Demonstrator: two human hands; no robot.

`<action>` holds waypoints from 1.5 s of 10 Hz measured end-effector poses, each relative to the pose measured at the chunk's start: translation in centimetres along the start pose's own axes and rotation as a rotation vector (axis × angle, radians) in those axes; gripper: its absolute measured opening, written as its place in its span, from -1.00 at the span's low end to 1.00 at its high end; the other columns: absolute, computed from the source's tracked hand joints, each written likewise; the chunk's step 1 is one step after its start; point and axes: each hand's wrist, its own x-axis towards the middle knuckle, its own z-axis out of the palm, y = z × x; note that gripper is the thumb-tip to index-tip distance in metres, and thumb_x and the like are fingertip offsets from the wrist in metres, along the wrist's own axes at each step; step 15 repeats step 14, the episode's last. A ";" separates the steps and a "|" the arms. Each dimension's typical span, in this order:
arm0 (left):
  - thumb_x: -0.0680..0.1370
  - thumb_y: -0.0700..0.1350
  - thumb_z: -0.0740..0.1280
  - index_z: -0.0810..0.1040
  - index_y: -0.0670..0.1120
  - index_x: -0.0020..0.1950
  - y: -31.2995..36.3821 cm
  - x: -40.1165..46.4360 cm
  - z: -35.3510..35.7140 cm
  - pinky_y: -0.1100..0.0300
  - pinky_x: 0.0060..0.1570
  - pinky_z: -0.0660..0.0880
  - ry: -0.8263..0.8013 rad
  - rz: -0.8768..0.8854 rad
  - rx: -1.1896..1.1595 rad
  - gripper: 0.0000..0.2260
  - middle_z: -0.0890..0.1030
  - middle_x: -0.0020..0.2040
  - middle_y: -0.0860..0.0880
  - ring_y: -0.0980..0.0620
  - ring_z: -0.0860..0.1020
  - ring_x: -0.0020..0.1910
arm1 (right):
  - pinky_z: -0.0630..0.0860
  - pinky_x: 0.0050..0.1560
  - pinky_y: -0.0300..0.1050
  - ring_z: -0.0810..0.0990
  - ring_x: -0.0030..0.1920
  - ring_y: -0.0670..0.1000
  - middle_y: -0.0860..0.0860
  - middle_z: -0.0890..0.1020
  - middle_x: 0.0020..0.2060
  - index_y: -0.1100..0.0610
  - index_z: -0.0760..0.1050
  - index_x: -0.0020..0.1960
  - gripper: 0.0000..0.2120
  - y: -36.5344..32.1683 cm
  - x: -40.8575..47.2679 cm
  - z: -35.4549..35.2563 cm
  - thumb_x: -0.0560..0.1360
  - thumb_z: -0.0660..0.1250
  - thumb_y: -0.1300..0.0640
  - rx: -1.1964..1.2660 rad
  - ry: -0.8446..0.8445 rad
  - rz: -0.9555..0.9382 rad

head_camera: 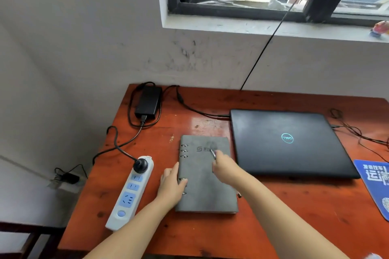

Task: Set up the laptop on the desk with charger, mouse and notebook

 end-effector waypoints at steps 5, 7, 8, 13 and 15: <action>0.55 0.00 0.26 0.01 -0.06 0.53 -1.1 0.3 0.0 0.08 0.39 0.18 -0.070 0.074 0.066 -0.36 0.27 0.36 -0.12 -0.14 0.24 0.35 | 0.52 -0.05 0.00 0.55 0.12 0.16 0.13 0.50 0.15 0.18 0.25 0.35 -0.65 -1.0 2.0 7.2 0.58 0.08 0.17 -0.464 0.247 -0.064; 0.55 0.01 0.25 0.01 -0.06 0.53 -1.1 0.3 0.0 0.10 0.37 0.17 -0.067 0.082 0.075 -0.36 0.28 0.35 -0.11 -0.14 0.23 0.34 | 0.51 -0.10 0.00 0.60 0.03 0.19 0.14 0.49 0.12 0.18 0.29 0.29 -0.71 -0.6 2.3 7.0 0.61 0.06 0.11 -0.335 0.279 -0.079; 0.56 0.01 0.24 0.01 -0.05 0.53 -1.1 0.4 0.1 0.08 0.38 0.17 -0.072 0.078 0.080 -0.37 0.27 0.36 -0.11 -0.15 0.22 0.36 | 0.49 -0.12 0.00 0.58 0.03 0.20 0.16 0.49 0.11 0.20 0.32 0.24 -0.72 -0.9 3.3 6.3 0.61 0.06 0.09 -0.313 0.292 -0.098; 0.54 -0.02 0.26 0.03 -0.06 0.53 -1.3 0.1 -0.7 0.14 0.34 0.20 -0.102 0.100 0.025 -0.37 0.29 0.32 -0.08 -0.06 0.24 0.33 | 0.52 -0.36 -0.34 0.60 -0.48 -0.11 0.23 0.62 -0.20 0.23 0.51 0.06 -0.78 3.1 -1.3 1.5 0.59 0.14 0.14 0.309 0.314 -0.067; 0.56 -0.03 0.26 0.10 -0.07 0.51 -2.5 -1.6 -1.1 0.15 0.35 0.23 -0.089 0.142 -0.005 -0.42 0.33 0.30 -0.08 -0.03 0.30 0.31 | 0.65 -0.28 -0.07 0.63 -0.41 0.03 0.18 0.61 -0.22 0.15 0.57 -0.03 -0.79 4.9 -5.2 -1.5 0.59 0.17 0.16 0.576 0.317 -0.057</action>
